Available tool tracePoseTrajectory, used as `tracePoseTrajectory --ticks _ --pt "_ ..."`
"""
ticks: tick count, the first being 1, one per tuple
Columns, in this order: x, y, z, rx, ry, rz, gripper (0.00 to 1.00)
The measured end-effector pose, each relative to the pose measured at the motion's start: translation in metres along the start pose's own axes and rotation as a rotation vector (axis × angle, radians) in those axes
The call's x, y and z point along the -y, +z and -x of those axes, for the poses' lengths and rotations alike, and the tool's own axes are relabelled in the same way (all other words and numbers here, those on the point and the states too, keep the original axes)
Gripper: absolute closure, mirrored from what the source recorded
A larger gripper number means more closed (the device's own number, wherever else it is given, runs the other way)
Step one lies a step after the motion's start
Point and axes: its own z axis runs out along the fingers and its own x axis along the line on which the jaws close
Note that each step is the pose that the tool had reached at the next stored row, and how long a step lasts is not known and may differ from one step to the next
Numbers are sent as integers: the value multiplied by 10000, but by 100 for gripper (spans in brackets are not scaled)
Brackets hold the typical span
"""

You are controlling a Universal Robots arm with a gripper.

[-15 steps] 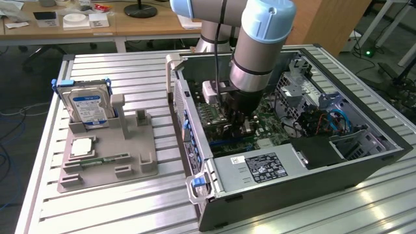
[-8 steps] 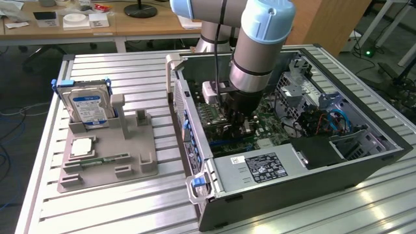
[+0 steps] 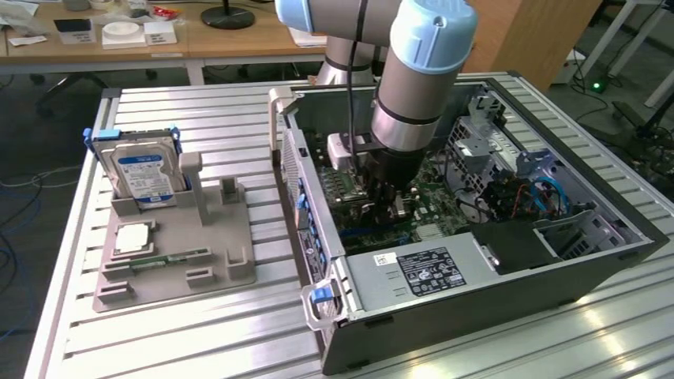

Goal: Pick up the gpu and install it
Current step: 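Insert the gpu into the slot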

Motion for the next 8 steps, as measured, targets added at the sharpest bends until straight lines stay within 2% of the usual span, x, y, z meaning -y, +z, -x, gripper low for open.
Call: tracePoseTrajectory --ticks 8 --pt "0 14 -1 -1 0 1 72"
